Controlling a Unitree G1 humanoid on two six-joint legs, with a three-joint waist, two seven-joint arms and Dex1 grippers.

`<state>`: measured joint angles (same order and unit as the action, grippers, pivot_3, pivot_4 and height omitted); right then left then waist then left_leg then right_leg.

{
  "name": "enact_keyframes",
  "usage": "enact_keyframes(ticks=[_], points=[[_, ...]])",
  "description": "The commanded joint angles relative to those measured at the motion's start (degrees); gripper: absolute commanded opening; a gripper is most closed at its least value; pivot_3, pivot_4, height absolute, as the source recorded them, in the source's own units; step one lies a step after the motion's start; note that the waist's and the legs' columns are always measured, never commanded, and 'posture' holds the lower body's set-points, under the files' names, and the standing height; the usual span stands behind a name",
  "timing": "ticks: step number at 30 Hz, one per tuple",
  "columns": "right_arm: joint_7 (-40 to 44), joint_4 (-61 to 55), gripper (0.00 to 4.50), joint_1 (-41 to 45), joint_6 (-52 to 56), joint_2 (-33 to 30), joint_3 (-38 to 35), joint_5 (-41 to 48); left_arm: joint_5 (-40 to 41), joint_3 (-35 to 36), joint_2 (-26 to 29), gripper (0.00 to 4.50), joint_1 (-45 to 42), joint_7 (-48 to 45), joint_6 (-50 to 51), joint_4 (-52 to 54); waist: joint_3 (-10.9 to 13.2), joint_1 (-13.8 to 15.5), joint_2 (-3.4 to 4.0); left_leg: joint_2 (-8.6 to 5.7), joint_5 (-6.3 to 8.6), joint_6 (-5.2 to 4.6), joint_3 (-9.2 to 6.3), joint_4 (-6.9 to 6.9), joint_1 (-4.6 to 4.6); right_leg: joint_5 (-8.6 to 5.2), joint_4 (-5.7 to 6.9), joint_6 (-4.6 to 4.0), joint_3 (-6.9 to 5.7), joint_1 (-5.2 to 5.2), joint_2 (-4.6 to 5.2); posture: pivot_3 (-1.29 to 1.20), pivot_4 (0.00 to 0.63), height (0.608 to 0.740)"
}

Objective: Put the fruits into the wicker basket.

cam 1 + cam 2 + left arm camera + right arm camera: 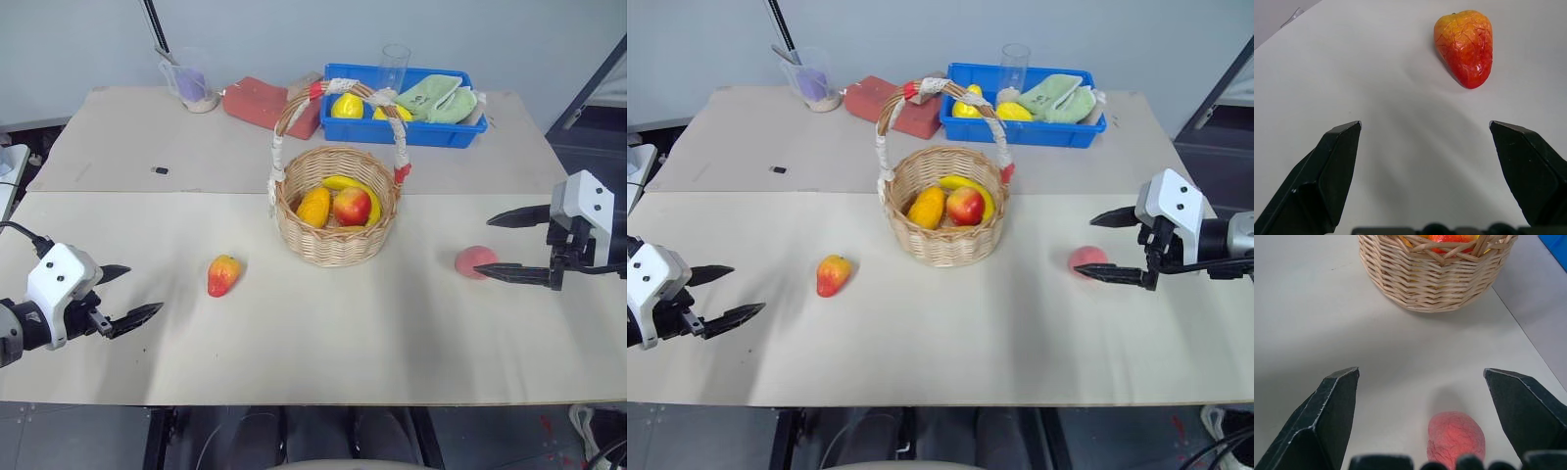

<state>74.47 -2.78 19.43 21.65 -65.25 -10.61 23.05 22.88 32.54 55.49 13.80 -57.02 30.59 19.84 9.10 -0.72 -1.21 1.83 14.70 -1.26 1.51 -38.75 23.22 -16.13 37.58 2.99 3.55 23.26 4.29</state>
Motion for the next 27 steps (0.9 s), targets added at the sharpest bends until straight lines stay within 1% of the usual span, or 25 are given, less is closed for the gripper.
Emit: enact_keyframes(ticks=[1,4,6,14,20,27], points=[[0.7,-0.4,4.49,-2.2,-0.6,-2.0,-3.8,0.0,0.0,1.0,0.5,4.5,0.3,-0.6,-1.1,0.8,0.0,0.1,0.0,0.0,0.0,0.0,0.0,0.0,0.0,0.0,0.0,0.0,0.0,0.0,0.0,0.0,0.15,0.74],[1.9,-0.2,4.49,-7.0,-0.5,-3.7,-6.6,-0.3,-0.4,1.2,0.6,4.5,0.3,-0.4,-1.4,0.2,0.0,0.5,0.0,-0.02,0.02,-0.01,-0.03,0.0,0.02,0.0,-0.01,0.0,-0.05,-0.02,0.03,0.0,0.15,0.74],[1.9,-0.2,4.49,-8.2,-0.6,-4.1,-7.5,-0.1,-0.6,1.1,0.7,4.5,0.4,-0.8,-1.9,-0.2,0.0,0.3,0.0,-0.02,0.02,-0.02,0.01,-0.01,0.03,0.0,-0.02,0.0,-0.05,-0.02,0.04,0.0,0.15,0.74],[2.3,-0.3,4.49,-10.9,-0.5,-5.1,-9.7,-0.2,-0.2,1.9,0.7,4.5,0.4,-2.9,-4.1,-1.8,0.0,-0.1,0.0,0.02,0.03,-0.03,0.06,0.01,-0.07,0.0,0.0,0.0,-0.04,-0.03,-0.02,0.0,0.15,0.74],[2.0,-0.2,4.49,-11.4,-0.9,-5.1,-9.8,-0.4,-0.7,1.7,0.6,4.5,0.5,-2.9,-4.7,-2.4,0.0,0.0,0.0,0.0,0.03,-0.03,0.08,0.0,-0.05,0.0,-0.02,0.0,-0.04,-0.03,0.01,0.0,0.15,0.74],[1.8,-0.3,4.49,-11.1,-1.1,-4.9,-9.7,-0.3,2.0,2.3,-0.4,4.5,-2.0,-1.4,-2.2,-3.0,0.0,0.0,0.0,0.0,0.03,-0.03,0.08,-0.01,-0.05,0.0,-0.02,0.0,-0.04,-0.03,0.01,0.0,0.15,0.74]])
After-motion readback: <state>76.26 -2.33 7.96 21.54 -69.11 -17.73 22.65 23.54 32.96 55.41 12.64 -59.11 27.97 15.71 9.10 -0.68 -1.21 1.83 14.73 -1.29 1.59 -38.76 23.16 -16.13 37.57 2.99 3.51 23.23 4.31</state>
